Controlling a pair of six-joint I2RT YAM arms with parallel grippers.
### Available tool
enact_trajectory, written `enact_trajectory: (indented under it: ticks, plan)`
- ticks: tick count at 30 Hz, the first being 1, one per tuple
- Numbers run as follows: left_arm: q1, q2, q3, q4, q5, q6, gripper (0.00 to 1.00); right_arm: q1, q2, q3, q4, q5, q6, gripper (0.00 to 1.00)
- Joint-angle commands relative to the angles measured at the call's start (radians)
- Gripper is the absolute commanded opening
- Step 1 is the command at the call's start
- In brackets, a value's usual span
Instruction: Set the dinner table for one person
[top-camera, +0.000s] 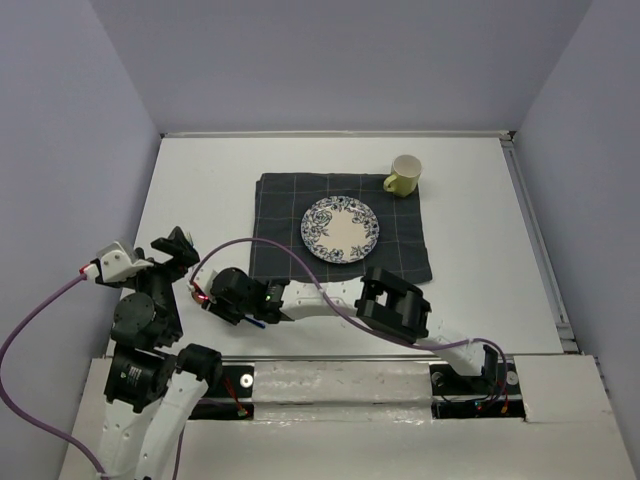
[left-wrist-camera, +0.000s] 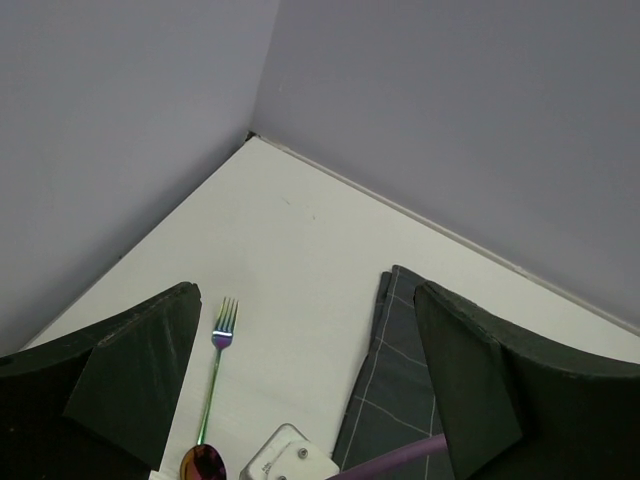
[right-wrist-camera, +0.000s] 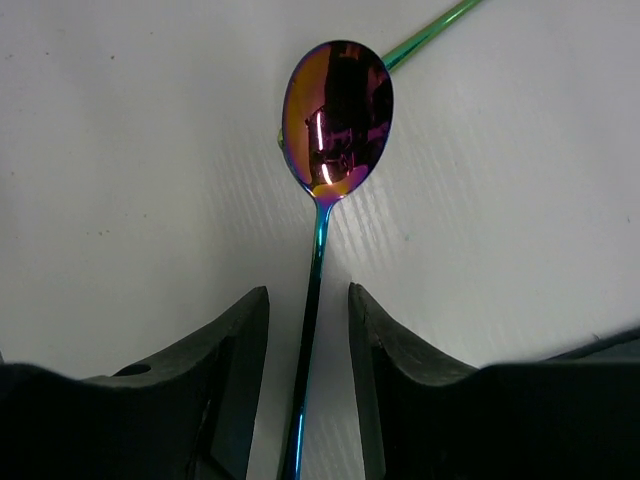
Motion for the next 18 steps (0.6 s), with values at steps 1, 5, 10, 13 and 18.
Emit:
enact_trajectory:
  ticks: [1,5,10,13,18]
  plan:
    - [0.002,-0.036,-0.004,0.056,0.005,0.014,0.99,0.009,0.013,-0.013,0.034,0.088,-0.017,0.43]
    - [-0.005,-0.053,-0.004,0.056,0.01,0.011,0.99,0.009,0.024,-0.016,0.034,0.081,0.002,0.41]
    - [-0.016,-0.059,-0.002,0.056,0.01,0.011,0.99,0.009,0.042,-0.02,0.066,0.085,0.081,0.19]
    - [-0.016,-0.065,-0.002,0.056,0.008,0.012,0.99,0.009,0.05,-0.025,0.102,0.113,0.118,0.04]
    - [-0.016,-0.093,-0.004,0.056,0.008,0.012,0.99,0.009,-0.039,-0.102,0.137,0.184,0.156,0.0]
